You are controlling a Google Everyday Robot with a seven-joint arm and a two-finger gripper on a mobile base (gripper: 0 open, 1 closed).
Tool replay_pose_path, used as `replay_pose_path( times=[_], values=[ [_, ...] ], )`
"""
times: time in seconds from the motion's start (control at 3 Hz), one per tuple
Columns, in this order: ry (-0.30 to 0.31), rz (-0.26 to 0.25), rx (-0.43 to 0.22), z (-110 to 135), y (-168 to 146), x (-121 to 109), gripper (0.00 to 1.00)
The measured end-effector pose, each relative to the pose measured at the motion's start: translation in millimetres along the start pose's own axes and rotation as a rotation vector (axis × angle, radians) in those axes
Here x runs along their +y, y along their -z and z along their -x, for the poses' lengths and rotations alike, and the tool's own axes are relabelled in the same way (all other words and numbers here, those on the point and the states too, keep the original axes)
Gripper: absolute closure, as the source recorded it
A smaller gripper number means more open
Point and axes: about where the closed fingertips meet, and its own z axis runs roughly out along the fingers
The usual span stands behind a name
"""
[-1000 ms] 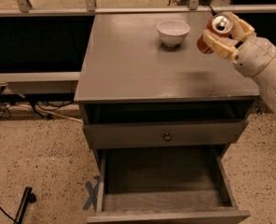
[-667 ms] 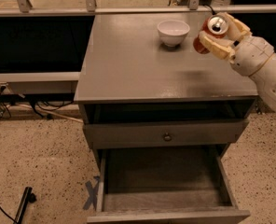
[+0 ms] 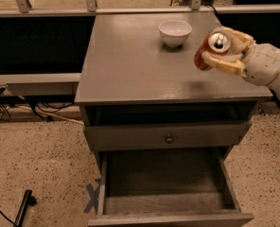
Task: Place coke can into middle drawer
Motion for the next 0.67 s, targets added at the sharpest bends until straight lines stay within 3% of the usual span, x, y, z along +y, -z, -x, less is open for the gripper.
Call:
replay_pose_path(
  times=[0.33, 0.67],
  values=[
    [-0.048, 0.145, -0.005, 14.5, 18.5, 52.0, 1.00],
    [-0.167, 0.270, -0.002, 17.9, 41.8, 110.7, 1.00]
  ],
)
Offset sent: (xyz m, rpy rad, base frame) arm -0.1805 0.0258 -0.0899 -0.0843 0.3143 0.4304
